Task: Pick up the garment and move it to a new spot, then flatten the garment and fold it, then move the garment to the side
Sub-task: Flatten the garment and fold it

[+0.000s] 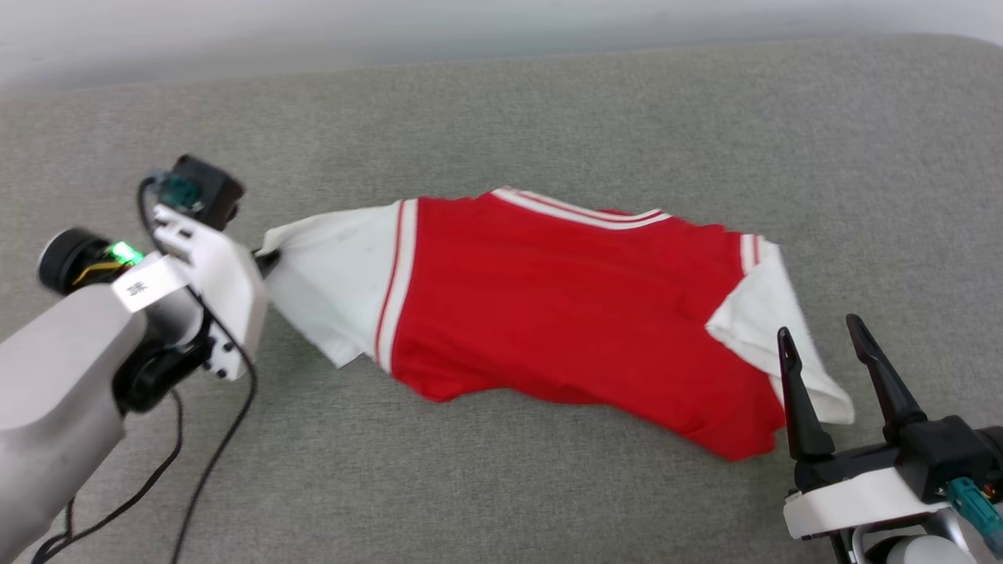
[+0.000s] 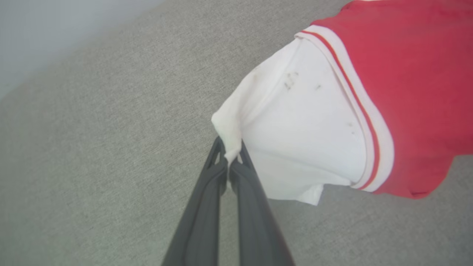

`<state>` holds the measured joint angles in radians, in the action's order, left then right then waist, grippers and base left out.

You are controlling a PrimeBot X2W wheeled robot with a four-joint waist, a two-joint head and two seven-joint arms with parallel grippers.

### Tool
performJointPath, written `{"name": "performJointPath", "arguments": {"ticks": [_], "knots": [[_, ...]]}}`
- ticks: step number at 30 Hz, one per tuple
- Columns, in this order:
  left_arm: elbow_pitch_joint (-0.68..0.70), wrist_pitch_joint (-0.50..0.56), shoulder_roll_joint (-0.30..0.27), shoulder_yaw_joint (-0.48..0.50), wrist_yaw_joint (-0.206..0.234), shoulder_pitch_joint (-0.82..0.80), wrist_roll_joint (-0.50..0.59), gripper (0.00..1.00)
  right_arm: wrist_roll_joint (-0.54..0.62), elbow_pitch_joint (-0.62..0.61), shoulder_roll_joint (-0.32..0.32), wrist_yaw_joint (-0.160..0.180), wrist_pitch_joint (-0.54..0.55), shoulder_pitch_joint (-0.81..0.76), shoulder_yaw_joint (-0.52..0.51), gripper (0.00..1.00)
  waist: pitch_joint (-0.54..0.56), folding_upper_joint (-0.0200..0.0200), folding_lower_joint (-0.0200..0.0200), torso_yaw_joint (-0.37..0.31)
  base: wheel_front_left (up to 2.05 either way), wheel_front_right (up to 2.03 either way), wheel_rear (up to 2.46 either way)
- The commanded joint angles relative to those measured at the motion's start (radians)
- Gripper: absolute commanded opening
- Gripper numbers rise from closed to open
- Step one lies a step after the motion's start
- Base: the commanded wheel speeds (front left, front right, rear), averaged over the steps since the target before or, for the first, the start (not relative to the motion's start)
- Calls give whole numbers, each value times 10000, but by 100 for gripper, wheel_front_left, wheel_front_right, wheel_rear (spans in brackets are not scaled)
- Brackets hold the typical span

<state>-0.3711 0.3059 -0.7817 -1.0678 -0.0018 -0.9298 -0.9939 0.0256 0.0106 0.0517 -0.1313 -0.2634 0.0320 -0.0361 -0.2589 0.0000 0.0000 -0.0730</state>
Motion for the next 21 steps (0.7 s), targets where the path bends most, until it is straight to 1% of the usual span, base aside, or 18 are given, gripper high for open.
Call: {"name": "performJointPath", "arguments": {"ticks": [1,5,9,14,19,20,21], "knots": [[77,37,-149,66,131,284,-179,0,9,36,-27,11,-19,-140,-12,100,125,0,0,134,0,0,0],[19,46,-637,179,457,885,-553,0,70,54,-27,11,-19,-140,-9,100,182,0,0,204,0,0,0],[-395,-34,-714,192,618,1403,-864,0,104,112,-25,11,-19,-153,25,100,163,0,0,149,0,0,0],[-1237,-193,-392,169,563,1901,-1249,0,184,199,-27,11,-19,-166,35,100,91,0,0,-34,0,0,0],[-2115,-436,190,98,300,2211,-1432,0,226,245,-26,11,-19,-156,-14,100,153,0,0,-171,0,0,0],[-2265,-591,309,118,279,2210,-1415,17,266,240,-26,11,-19,-150,-43,100,194,0,0,-181,0,0,0],[-2392,-782,408,135,245,2207,-1362,63,302,209,-27,11,-19,-138,-65,100,251,0,0,-183,0,0,0]]}}
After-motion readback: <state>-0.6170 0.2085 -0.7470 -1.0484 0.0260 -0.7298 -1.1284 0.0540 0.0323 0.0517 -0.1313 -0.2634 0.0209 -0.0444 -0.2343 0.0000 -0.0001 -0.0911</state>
